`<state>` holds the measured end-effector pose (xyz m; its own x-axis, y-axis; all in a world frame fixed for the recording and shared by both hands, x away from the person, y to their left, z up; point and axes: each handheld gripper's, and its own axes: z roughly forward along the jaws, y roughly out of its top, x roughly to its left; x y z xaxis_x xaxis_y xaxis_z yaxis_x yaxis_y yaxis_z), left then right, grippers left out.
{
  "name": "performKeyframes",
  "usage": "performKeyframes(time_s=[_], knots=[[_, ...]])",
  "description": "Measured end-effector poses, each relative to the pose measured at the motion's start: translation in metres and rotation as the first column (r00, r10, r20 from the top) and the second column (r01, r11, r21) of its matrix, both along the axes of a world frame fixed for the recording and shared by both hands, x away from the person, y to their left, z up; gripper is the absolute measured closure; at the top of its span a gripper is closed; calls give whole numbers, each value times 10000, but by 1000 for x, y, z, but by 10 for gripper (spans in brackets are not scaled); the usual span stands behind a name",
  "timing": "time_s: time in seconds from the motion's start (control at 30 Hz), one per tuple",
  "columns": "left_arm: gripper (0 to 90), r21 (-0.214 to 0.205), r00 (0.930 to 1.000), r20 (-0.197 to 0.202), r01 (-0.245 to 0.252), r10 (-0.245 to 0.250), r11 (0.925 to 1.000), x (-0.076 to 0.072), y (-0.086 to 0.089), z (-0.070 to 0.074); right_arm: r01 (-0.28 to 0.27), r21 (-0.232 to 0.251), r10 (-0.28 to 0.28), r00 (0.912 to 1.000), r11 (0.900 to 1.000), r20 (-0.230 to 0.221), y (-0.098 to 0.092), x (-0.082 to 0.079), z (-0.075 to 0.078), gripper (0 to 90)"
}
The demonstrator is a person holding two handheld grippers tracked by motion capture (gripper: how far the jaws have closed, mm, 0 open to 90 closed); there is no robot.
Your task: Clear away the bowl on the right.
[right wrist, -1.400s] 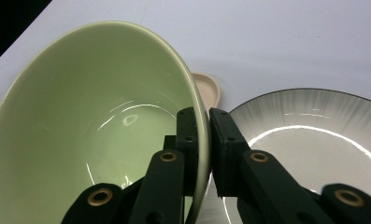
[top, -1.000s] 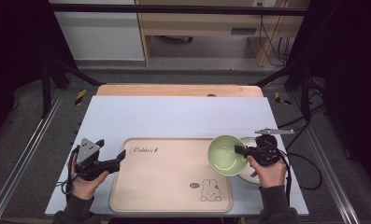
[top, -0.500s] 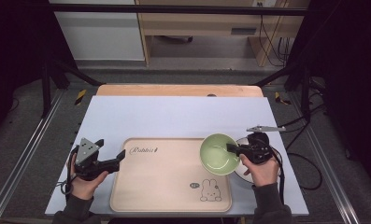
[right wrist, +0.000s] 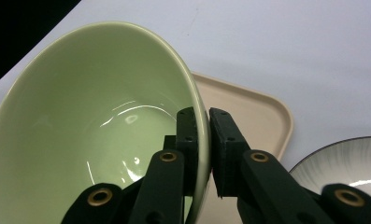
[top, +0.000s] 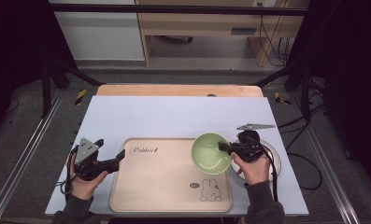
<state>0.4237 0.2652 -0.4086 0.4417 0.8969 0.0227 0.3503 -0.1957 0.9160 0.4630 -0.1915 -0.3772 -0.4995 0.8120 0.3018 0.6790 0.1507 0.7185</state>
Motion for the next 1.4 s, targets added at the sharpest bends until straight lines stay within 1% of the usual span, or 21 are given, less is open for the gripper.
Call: performKeyframes(time_s=[0.17,0.33,0.5,0.6,0.9,1.07,1.17,1.4], knots=[[121,9,10000,6,8,-8,10000,0,0,0,-88,-90,88,10000,9999,-29,5,1,0,832],[121,9,10000,4,11,-11,10000,0,0,0,-265,-51,265,9996,9996,5,11,3,1,832],[121,8,10000,9,23,-23,10000,0,0,0,-436,-112,436,9990,9990,34,20,6,1,832],[121,11,10000,11,34,-34,10000,0,0,0,-524,-110,523,9986,9986,-25,26,8,1,832],[121,1,10000,17,56,-56,10000,0,0,0,-672,-132,672,9977,9977,-42,38,14,1,832],[121,12,10000,21,75,-75,10000,0,-1,0,-720,-164,721,9974,9973,36,46,19,1,832],[121,2,10000,30,78,-78,10000,0,-1,0,-784,-99,784,9969,9969,-1,52,22,1,832],[121,-15,10000,28,85,-85,10000,-1,-1,0,-839,-195,840,9965,9963,25,62,27,0,832]])
